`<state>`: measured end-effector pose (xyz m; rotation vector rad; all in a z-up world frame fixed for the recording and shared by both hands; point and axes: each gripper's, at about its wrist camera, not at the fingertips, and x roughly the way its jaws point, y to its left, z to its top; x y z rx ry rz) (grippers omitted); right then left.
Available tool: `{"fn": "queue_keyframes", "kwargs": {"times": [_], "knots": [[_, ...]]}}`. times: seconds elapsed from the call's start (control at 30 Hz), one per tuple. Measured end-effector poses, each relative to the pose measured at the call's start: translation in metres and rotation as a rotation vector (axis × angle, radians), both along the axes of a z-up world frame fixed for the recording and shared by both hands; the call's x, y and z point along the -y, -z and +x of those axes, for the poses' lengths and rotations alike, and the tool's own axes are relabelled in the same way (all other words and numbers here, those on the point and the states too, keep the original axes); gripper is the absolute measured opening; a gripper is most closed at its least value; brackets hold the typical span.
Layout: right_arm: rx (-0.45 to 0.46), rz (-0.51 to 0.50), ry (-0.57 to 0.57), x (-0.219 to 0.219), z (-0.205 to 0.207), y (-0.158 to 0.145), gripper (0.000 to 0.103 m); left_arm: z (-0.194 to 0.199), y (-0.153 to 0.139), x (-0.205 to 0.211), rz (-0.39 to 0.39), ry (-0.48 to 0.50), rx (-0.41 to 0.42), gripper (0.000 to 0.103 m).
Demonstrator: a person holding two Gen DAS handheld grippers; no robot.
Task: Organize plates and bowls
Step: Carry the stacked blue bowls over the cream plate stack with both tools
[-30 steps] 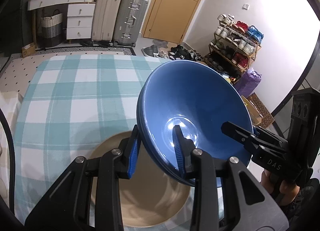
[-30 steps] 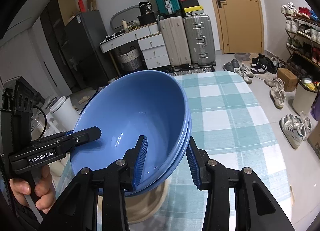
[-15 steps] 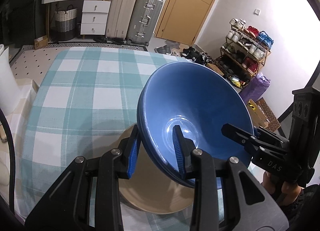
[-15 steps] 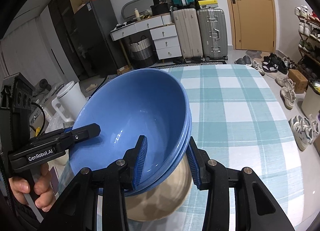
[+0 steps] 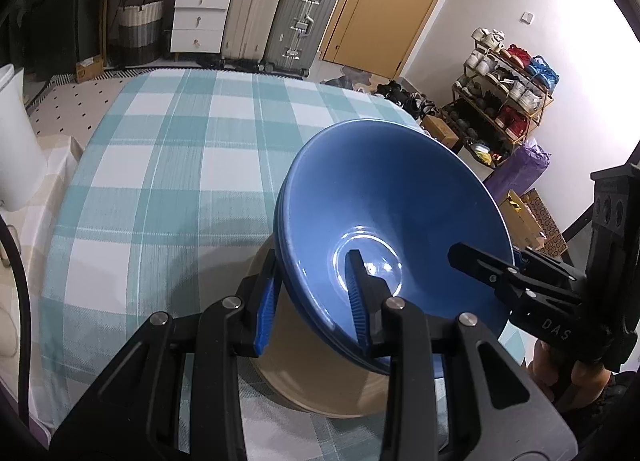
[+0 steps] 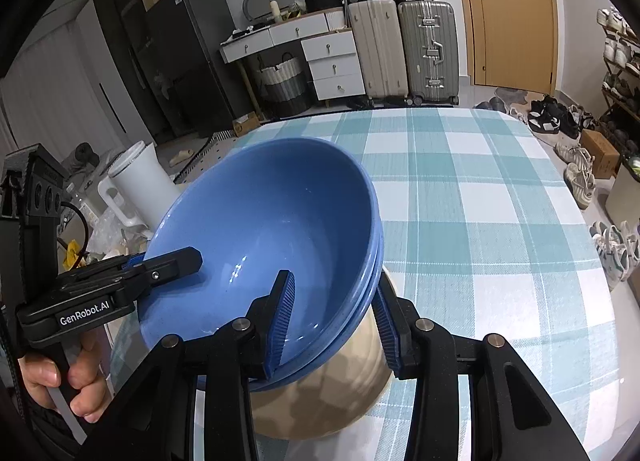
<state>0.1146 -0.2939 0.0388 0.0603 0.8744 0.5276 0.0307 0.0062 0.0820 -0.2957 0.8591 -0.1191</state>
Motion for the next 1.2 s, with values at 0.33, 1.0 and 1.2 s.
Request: {"fn": "queue_keyframes", "kwargs": {"times": [0.33,1.0,1.2], "knots": [[-0.033,-0.019,-0.006,-0.005,0.004,0.011,0.040,0.012,0.020,-0.004,0.008,-0.004,-0.039,0.028],[-0.001,-0.071,-0.012,-0.014,0.011,0.014,0.040,0.032,0.029,-0.009,0.014,-0.032,-0.037,0.028],[0.003,-0.068,-0.016,-0.013,0.013,0.014,0.040,0.036,0.031,-0.011,0.021,-0.035,-0.032,0.028]]}}
